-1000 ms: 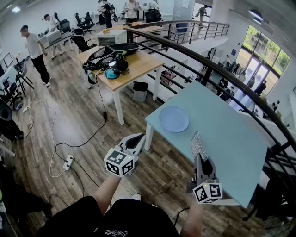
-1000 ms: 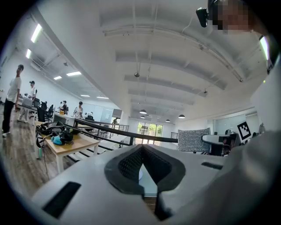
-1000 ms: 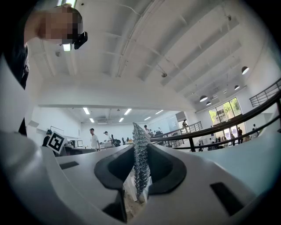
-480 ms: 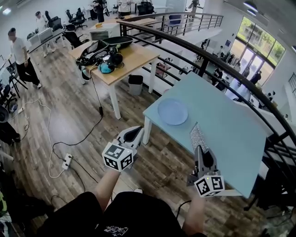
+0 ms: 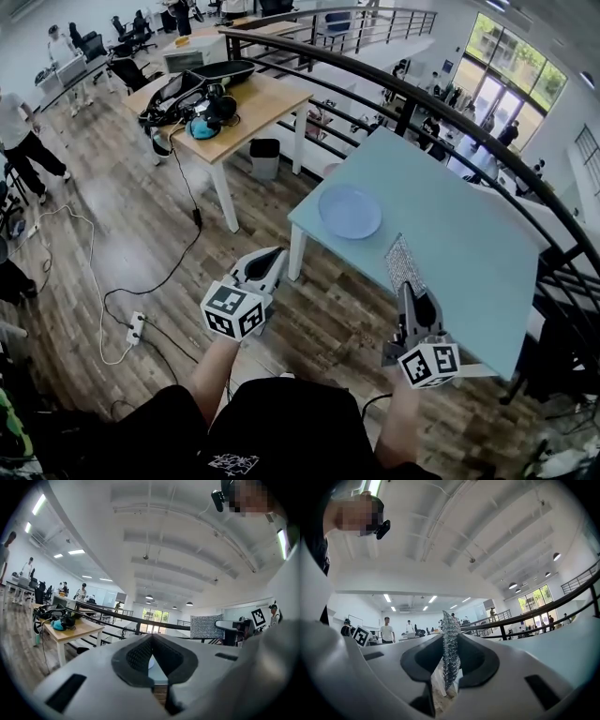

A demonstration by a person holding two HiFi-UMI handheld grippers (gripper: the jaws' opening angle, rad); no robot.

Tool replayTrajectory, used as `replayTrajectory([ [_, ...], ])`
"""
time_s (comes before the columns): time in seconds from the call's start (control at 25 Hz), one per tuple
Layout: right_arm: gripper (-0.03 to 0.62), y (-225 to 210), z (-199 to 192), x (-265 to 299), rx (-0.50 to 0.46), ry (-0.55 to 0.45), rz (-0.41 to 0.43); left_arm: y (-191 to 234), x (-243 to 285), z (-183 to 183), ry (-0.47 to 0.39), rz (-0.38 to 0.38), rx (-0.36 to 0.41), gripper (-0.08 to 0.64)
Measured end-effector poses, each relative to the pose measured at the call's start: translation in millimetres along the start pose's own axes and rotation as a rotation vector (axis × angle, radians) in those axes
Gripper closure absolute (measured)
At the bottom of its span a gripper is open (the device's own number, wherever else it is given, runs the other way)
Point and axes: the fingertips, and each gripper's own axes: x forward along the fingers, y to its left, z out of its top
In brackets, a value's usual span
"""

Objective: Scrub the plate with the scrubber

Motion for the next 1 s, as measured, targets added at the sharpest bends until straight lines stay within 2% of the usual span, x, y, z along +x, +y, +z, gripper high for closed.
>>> replayTrajectory([
  [0.48, 0.505, 12, -11, 30, 0.018, 0.010, 0.025, 29, -3, -15, 0.039, 0.007, -0.010, 0.552],
  [0.72, 0.505, -16, -14, 53, 0.038, 0.008, 0.028, 32, 25, -15, 0.054, 0.005, 0.002, 0.552],
  [1.0, 0.505, -63, -17, 102, 0.064, 0.007, 0.044, 45, 86, -14, 0.068, 0.023, 0.017, 0.552],
])
